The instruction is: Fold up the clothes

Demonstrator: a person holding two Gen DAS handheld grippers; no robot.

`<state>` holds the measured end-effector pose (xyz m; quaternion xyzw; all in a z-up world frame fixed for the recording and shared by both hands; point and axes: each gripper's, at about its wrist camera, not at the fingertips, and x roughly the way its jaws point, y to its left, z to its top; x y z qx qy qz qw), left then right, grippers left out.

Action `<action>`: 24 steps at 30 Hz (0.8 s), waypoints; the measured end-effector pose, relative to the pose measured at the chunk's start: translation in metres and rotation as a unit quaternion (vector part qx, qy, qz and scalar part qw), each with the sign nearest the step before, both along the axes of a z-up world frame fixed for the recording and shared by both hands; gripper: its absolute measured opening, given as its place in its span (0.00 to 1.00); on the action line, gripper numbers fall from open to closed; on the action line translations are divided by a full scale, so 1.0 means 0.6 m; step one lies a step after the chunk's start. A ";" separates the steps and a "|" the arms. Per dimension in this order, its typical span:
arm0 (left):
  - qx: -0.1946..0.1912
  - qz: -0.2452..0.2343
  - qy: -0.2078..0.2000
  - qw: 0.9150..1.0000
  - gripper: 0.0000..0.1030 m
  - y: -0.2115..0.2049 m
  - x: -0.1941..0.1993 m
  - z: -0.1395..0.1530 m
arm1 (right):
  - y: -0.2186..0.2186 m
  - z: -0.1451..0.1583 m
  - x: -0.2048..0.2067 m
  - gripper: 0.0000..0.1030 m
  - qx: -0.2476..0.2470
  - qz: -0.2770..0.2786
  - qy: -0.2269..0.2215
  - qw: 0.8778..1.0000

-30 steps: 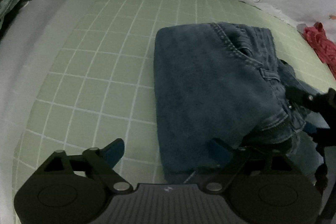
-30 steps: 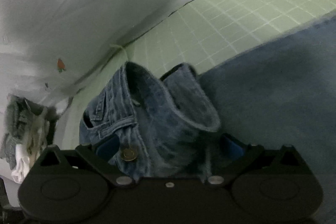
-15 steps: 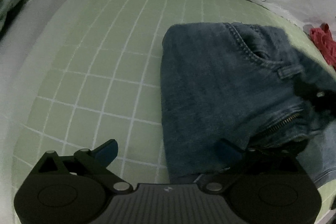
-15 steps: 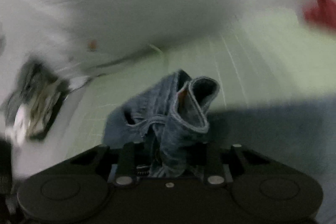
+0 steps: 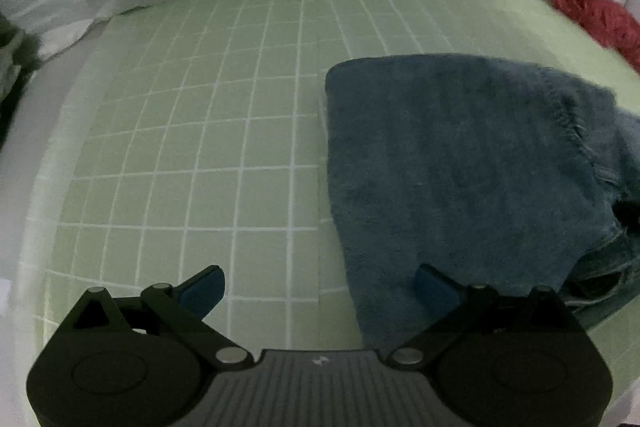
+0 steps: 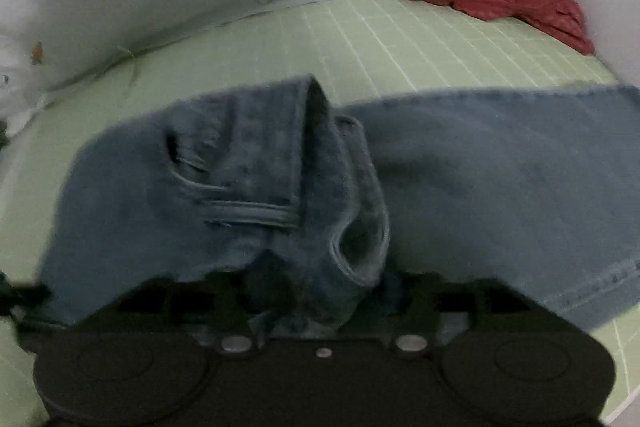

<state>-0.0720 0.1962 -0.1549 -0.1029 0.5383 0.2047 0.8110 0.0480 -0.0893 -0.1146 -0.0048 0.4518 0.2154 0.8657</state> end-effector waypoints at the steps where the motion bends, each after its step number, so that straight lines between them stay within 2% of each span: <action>1: 0.004 0.000 0.004 1.000 0.97 -0.005 0.001 -0.002 | -0.008 -0.010 -0.001 0.76 -0.009 -0.003 0.002 1.000; 3: 0.010 0.002 0.009 1.000 0.97 -0.014 0.002 -0.003 | -0.024 -0.030 -0.004 0.82 -0.026 -0.010 0.005 1.000; 6: 0.018 0.013 0.004 1.000 0.97 -0.024 -0.005 0.007 | -0.029 -0.027 -0.013 0.95 -0.032 -0.003 -0.017 0.999; 8: 0.024 0.015 -0.003 1.000 0.97 -0.032 -0.005 0.018 | -0.048 -0.025 -0.020 0.98 -0.020 0.003 -0.019 1.000; 9: 0.025 0.014 -0.008 1.000 0.97 -0.037 -0.005 0.024 | -0.060 -0.024 -0.023 0.99 -0.011 0.006 -0.016 1.000; 12: 0.025 0.011 -0.021 0.999 0.97 -0.056 0.000 0.038 | -0.095 -0.026 -0.031 0.99 -0.036 -0.012 -0.020 0.999; 16: 0.025 0.001 -0.036 0.999 0.97 -0.094 0.020 0.048 | -0.175 -0.035 -0.024 0.99 -0.057 -0.062 -0.027 0.996; 24: 0.018 -0.018 -0.025 0.999 0.97 -0.174 0.096 0.020 | -0.325 -0.071 0.025 1.00 -0.056 -0.158 0.000 0.986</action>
